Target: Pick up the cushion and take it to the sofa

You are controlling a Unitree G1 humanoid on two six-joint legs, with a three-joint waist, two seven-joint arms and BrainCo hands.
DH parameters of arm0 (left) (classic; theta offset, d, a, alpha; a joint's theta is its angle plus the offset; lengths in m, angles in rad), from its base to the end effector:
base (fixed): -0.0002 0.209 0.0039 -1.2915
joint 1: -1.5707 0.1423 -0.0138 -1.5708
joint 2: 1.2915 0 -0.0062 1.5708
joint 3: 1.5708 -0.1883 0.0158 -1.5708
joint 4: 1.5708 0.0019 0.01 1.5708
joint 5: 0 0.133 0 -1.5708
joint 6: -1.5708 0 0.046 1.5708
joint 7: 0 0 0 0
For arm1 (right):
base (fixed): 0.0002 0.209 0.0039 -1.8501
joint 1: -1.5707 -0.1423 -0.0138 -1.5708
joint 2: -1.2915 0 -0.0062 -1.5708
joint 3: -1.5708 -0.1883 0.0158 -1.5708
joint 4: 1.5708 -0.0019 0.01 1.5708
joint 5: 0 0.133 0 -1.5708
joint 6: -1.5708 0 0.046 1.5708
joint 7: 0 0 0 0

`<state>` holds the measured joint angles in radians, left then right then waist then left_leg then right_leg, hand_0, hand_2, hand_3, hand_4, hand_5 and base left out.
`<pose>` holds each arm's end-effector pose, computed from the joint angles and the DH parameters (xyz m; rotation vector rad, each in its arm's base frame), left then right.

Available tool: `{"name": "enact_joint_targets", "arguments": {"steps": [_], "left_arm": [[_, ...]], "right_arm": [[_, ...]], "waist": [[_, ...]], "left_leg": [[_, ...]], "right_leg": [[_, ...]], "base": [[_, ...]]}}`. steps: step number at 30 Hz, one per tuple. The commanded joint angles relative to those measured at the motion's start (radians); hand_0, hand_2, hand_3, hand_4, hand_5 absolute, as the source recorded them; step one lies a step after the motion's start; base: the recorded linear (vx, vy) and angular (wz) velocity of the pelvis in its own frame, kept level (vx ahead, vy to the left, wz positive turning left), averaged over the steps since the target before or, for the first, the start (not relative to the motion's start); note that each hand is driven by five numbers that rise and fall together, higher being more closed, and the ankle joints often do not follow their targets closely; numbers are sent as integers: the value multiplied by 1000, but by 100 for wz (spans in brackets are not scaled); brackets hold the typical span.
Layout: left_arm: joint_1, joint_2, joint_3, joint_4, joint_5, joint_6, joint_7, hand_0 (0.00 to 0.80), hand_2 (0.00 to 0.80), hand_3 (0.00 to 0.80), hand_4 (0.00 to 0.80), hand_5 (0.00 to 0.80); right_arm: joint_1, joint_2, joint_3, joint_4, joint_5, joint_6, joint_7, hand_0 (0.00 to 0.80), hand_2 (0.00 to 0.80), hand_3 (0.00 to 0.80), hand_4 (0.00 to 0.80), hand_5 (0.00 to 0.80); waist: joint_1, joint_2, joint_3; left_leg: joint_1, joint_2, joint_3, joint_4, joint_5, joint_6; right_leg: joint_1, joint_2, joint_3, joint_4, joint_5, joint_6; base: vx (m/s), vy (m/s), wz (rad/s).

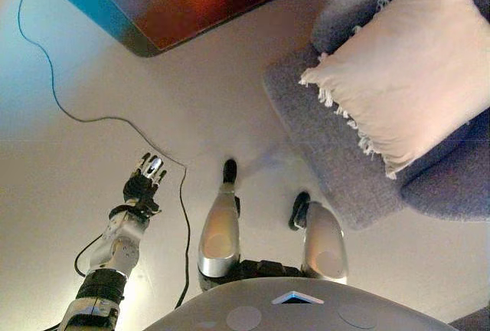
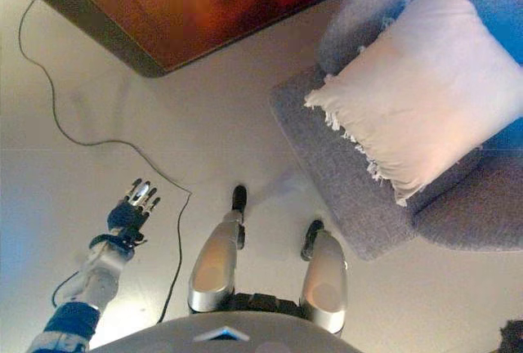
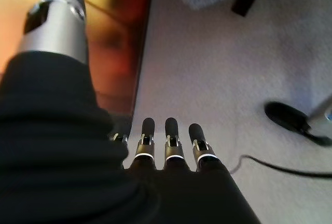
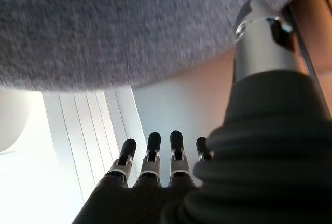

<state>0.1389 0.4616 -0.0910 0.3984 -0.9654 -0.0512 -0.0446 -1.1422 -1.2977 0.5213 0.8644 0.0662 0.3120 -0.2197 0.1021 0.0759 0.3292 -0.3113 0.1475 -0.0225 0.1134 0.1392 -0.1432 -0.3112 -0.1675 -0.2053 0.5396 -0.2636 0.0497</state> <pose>0.1410 0.2595 -0.0267 -0.4753 0.4241 0.2327 0.2565 -0.3912 0.3130 -1.0662 0.0689 -0.9554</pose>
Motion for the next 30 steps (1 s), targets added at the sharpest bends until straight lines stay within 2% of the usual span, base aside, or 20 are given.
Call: {"name": "enact_joint_targets", "arguments": {"steps": [1,4,9,16,18,21,25,28,30], "left_arm": [[32,14,-23,-27,8,-9,-19,0,0,0,0,0],[28,0,-21,-14,33,-2,-17,0,0,0,0,0],[22,-28,-30,13,92,-6,2,0,0,0,0,0],[26,-46,-36,41,141,-6,-7,0,0,0,0,0],[23,-47,-37,48,161,-11,-15,0,0,0,0,0],[12,-52,-32,45,162,-7,-23,0,0,0,0,0],[-12,-81,-46,45,177,-23,-31,0,0,0,0,0],[-26,-106,-64,44,195,-36,-25,0,0,0,0,0],[-23,-127,-67,29,193,-45,-18,0,0,0,0,0]], "right_arm": [[20,-61,-45,-58,67,-47,36,0,0,0,0,0],[70,-39,-91,-86,135,-50,81,0,0,0,0,0],[159,48,-191,-125,216,-53,99,0,0,0,0,0],[328,153,-322,-235,288,-63,65,0,0,0,0,0],[377,211,-376,-289,376,-74,43,0,0,0,0,0],[438,298,-443,-353,428,-104,23,0,0,0,0,0],[542,484,-524,-500,611,-186,-3,0,0,0,0,0],[636,618,-556,-603,702,-247,6,0,0,0,0,0],[726,701,-570,-672,724,-268,67,0,0,0,0,0]], "waist": [[-4,-72,-87],[-10,-90,-119],[-21,-115,-185],[-38,-136,-248],[-46,-136,-258],[-50,-136,-262],[-67,-132,-264],[-84,-133,-267],[-101,-135,-268]], "left_leg": [[96,90,6,96,-65,-38],[142,81,30,71,-78,-34],[211,50,70,19,-126,-17],[284,25,115,-86,-123,7],[302,19,130,-118,-120,13],[319,11,151,-150,-116,21],[337,-4,179,-188,-117,38],[343,-9,193,-192,-125,48],[352,-12,208,-187,-132,56]], "right_leg": [[73,-17,35,-196,133,27],[147,-28,20,-276,159,43],[232,-52,18,-377,214,78],[294,-55,18,-524,302,118],[297,-54,17,-563,331,128],[295,-54,16,-598,362,140],[286,-46,20,-622,383,146],[282,-39,32,-622,384,144],[282,-34,48,-618,382,143]], "base": [[37,98,-3],[40,106,-8],[34,118,-11],[-3,89,-6],[-63,89,-8],[-87,86,-15],[-88,87,-15],[-53,57,-6],[-19,56,-7]]}}
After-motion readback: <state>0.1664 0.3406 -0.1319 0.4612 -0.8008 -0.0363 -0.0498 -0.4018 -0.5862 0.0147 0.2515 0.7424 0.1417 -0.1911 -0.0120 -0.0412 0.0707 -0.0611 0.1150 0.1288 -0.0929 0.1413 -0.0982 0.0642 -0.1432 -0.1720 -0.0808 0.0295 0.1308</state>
